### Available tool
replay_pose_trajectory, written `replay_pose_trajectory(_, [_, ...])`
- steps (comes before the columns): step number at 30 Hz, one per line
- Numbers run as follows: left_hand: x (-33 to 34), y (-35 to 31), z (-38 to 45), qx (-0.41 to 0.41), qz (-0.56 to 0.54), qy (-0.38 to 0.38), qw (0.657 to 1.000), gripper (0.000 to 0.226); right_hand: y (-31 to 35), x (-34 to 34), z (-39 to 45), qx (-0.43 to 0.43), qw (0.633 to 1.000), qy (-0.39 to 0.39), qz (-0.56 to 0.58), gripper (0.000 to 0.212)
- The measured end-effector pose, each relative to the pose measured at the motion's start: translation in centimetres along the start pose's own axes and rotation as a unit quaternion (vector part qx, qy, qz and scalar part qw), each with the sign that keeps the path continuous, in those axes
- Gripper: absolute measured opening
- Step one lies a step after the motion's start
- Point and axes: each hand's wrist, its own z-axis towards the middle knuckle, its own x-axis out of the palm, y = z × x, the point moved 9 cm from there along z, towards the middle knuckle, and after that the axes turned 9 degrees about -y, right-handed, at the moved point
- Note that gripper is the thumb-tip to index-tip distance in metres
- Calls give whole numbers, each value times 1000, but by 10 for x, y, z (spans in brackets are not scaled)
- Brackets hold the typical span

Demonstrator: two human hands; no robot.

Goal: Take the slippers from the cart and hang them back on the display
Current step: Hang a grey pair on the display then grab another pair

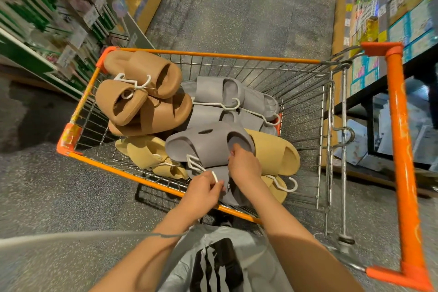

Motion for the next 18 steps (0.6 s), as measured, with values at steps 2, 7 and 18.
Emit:
replay_pose_trajectory(2, [-3, -3, 1, -30, -54, -18, 998, 32, -1, 0, 2, 1, 1000, 15, 18, 14])
replay_pose_trajectory(7, [-8, -3, 1, -78, -126, -20, 989, 31, -3, 2, 4, 11, 993, 58, 107, 7])
replay_pose_trajectory(18, [-18, -66, 12, 1, -149, 54, 987, 26, 13, -25, 3, 19, 969, 154, 194, 22])
